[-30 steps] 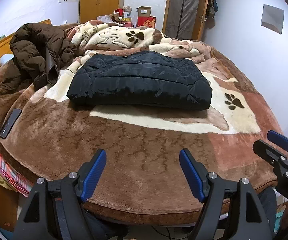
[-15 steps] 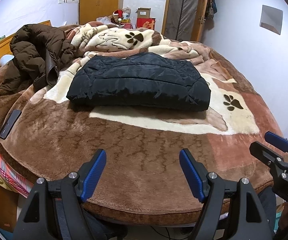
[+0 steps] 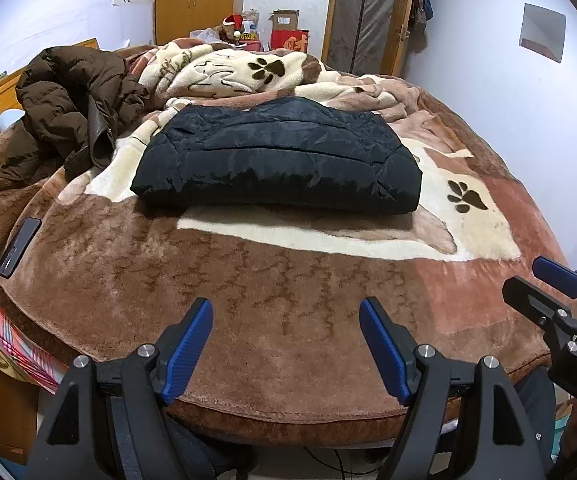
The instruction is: Fold large clothes
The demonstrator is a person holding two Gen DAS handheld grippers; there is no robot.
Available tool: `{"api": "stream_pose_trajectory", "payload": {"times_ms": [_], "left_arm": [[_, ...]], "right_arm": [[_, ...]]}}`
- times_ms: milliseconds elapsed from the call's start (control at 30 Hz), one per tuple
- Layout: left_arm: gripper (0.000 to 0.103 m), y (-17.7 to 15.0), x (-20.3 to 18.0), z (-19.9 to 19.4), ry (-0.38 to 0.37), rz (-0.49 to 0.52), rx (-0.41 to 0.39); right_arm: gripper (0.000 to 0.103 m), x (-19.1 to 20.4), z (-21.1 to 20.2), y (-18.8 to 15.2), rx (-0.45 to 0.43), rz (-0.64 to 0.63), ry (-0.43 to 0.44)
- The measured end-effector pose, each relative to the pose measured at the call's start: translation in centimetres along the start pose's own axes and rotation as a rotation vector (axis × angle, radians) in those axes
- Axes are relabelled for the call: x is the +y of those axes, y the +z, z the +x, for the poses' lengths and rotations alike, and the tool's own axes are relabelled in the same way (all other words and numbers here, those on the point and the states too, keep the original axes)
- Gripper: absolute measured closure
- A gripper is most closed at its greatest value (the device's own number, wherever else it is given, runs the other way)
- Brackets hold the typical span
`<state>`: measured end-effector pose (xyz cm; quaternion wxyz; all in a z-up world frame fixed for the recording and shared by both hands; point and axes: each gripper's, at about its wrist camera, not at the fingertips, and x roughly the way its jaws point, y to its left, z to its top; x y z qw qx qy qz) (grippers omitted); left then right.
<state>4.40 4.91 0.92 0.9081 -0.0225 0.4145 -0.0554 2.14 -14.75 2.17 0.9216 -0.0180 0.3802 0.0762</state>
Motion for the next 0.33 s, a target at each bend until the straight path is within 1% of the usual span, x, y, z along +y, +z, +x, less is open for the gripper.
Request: {"api": "stream_pose_trajectory", "payload": {"times_ms": [333], "left_arm": [[0.026, -0.18, -0.01, 0.09, -0.029, -0.005, 0.005]], "right_arm": [[0.04, -0.26, 0.1, -0.17, 0.002, -0.001, 0.001]]}}
